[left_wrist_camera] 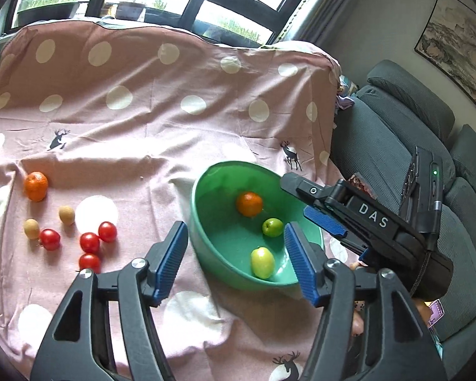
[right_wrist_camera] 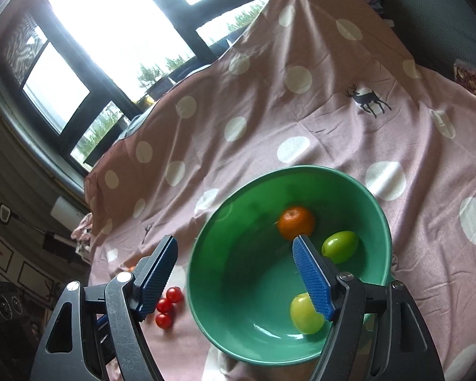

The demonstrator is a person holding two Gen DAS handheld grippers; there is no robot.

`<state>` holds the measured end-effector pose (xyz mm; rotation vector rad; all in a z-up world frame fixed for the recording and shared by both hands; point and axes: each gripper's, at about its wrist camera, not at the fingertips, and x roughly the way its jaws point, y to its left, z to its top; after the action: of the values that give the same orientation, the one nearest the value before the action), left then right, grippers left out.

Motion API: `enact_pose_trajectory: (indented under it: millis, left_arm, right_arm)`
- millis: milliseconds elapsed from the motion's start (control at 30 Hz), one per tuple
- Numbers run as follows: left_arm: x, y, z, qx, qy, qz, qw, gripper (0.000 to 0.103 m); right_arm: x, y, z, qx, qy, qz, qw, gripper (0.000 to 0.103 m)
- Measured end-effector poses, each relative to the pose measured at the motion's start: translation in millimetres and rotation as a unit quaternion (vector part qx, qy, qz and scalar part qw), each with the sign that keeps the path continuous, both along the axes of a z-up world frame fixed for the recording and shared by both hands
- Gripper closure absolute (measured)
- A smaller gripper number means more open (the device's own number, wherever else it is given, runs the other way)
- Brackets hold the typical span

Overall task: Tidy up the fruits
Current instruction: 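Move the right gripper back to the remaining orange beyond the tomatoes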

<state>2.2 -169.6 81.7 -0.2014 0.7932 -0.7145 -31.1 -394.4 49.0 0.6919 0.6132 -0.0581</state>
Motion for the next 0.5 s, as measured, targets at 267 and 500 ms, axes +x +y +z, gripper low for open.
enact_pose_trajectory:
  millis: [267, 500]
  left_arm:
    - [-3.7, 60.9, 0.8, -0.016, -0.008, 0.071, 0.9973, 0.020]
    - [3.0, 106.5, -8.4, 0.023, -0.020, 0.125, 0.9917, 0.015]
  right_arm:
    - [7.4, 29.3, 6.8, -0.023, -0.020, 0.007, 1.000, 0.018]
    - [19.0, 64.5, 5.2, -0.034, -0.029, 0.052, 0.998, 0.015]
